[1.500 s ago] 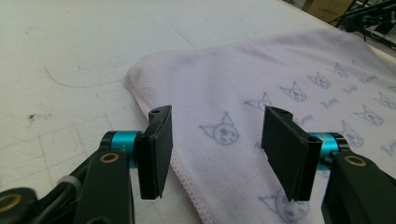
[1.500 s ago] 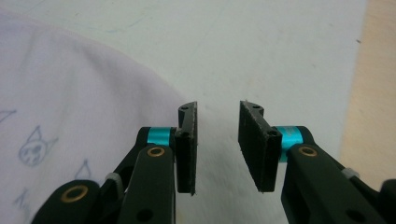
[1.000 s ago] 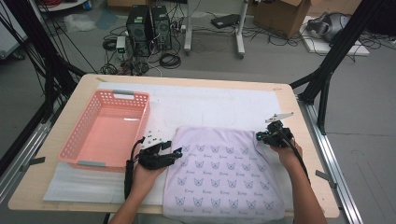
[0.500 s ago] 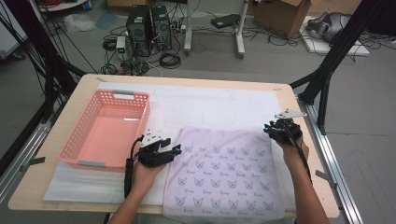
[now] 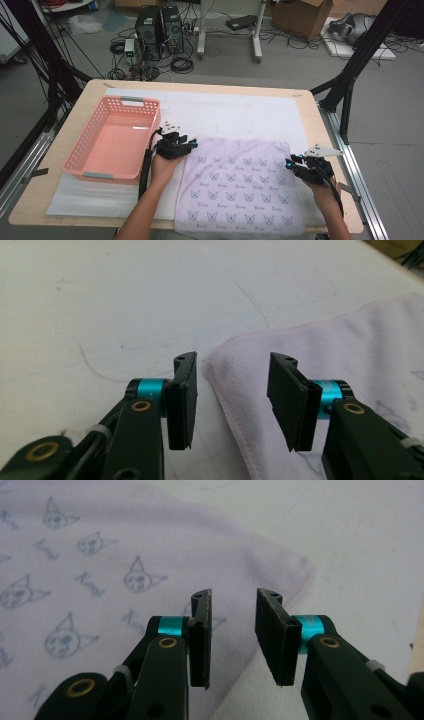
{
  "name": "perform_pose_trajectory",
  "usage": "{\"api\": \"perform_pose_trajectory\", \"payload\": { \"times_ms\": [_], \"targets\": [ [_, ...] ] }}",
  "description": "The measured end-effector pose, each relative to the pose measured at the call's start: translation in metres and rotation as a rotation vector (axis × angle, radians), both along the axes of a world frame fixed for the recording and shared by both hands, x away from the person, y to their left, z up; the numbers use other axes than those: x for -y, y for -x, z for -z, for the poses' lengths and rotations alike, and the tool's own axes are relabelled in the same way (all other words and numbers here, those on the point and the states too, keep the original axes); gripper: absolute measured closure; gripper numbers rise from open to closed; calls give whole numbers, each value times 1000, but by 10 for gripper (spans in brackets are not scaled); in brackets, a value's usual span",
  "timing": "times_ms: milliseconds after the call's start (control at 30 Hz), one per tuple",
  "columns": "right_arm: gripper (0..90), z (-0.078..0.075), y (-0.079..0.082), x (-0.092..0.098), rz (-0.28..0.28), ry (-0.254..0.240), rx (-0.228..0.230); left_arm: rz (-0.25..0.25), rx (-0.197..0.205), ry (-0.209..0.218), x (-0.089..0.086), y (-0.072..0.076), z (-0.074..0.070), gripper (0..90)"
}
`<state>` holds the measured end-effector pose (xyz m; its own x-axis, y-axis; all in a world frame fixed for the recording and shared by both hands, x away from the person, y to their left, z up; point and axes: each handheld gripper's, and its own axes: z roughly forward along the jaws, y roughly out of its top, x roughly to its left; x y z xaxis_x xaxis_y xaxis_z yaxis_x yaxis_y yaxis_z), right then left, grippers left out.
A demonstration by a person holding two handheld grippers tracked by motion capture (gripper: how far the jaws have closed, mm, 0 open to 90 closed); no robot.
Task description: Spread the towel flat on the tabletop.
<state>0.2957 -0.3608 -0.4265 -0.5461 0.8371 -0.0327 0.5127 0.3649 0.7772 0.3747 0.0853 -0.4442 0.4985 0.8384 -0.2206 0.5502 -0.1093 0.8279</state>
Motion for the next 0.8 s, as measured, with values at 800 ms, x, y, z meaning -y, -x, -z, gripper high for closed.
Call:
{"api": "perform_pose_trajectory", "payload": {
  "times_ms": [800],
  "targets": [
    [871, 17, -11, -10, 112, 35, -69, -84, 59, -35, -11, 0, -2, 553]
  ]
}}
